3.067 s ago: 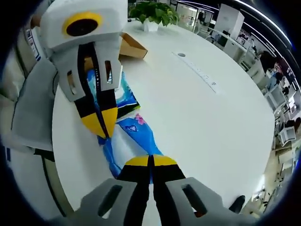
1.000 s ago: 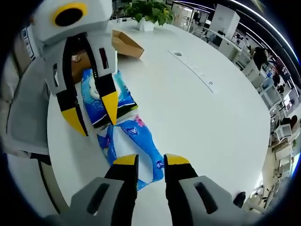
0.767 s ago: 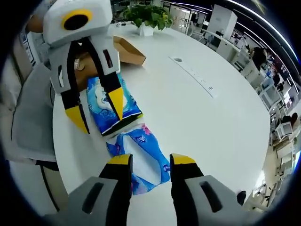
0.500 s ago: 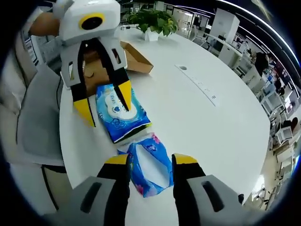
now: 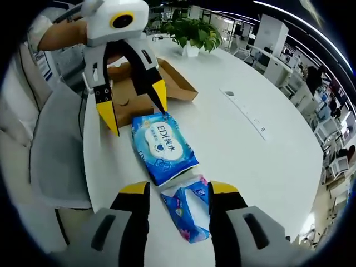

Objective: Operate the shoe box by opening the lid, removing the specified soft item, and placing it in the target area until the item is outside and the box remains undamaged.

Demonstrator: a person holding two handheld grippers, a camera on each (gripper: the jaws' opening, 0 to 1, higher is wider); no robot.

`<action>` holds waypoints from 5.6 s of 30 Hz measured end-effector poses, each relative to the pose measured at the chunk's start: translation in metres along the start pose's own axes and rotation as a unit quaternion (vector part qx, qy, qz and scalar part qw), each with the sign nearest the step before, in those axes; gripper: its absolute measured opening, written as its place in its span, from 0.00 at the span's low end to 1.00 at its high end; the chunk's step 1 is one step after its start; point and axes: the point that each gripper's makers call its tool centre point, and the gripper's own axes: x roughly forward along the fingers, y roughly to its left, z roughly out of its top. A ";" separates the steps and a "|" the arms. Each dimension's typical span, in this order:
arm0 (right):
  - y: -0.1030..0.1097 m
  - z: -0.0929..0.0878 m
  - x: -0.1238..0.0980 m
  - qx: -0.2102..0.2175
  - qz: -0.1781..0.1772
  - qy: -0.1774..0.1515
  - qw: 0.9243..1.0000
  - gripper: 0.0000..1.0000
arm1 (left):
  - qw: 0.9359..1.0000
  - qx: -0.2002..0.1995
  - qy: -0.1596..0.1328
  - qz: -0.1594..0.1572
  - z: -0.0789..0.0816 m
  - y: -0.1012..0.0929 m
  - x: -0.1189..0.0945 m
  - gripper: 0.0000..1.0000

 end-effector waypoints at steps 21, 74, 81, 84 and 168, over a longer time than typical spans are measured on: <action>0.061 0.077 0.030 -0.050 0.061 -0.034 0.996 0.46 | 0.991 -0.086 -0.046 0.092 -0.066 0.024 -0.107 0.55; 0.155 0.145 0.143 -0.129 0.183 -0.026 0.974 0.43 | 0.903 -0.289 -0.008 0.319 -0.298 0.047 -0.257 0.40; 0.164 0.143 0.160 -0.137 0.200 -0.010 0.970 0.43 | 0.883 -0.329 0.003 0.334 -0.325 0.046 -0.260 0.31; 0.166 0.144 0.166 -0.139 0.204 -0.009 0.969 0.40 | 0.877 -0.343 0.009 0.338 -0.333 0.047 -0.260 0.28; 0.174 0.184 0.114 -0.121 0.202 -0.035 0.971 0.15 | 0.855 -0.395 -0.002 0.336 -0.346 0.046 -0.250 0.07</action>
